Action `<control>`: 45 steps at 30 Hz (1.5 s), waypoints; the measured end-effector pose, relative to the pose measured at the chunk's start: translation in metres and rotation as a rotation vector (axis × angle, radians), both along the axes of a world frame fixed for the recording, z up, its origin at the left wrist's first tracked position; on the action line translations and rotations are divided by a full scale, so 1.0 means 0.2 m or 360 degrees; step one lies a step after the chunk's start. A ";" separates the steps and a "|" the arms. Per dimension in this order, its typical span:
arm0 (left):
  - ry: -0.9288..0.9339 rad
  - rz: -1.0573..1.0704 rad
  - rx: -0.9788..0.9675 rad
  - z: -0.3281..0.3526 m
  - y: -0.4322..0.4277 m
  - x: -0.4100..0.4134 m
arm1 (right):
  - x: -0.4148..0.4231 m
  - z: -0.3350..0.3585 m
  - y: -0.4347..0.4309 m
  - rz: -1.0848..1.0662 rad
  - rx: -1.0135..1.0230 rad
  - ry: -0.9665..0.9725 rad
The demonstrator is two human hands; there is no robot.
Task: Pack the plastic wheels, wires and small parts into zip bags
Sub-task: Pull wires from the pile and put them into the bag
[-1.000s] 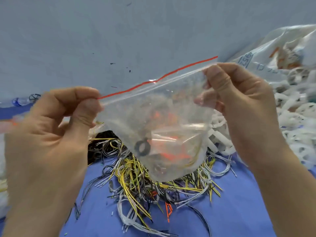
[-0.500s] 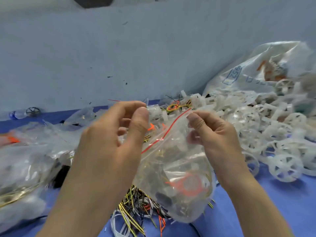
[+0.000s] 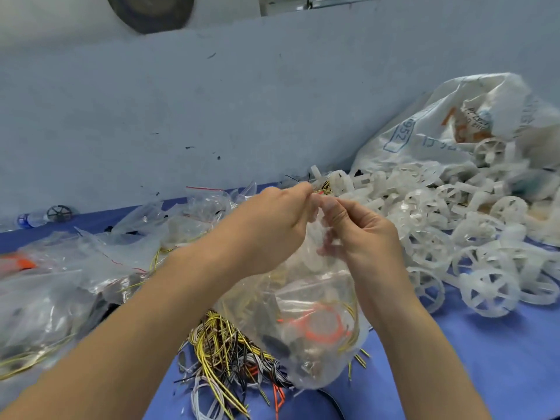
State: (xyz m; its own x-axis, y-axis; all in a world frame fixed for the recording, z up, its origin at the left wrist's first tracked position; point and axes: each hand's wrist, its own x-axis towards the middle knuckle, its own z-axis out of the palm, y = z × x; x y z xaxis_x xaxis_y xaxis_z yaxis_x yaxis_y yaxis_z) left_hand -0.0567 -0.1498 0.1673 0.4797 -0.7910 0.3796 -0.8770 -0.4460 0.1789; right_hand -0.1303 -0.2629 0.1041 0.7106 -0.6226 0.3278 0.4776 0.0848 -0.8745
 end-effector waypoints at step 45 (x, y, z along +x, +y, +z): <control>-0.0343 -0.0036 0.0068 -0.21 0.16 0.13 | 0.04 -0.13 -0.13 -0.0420 0.0028 0.0228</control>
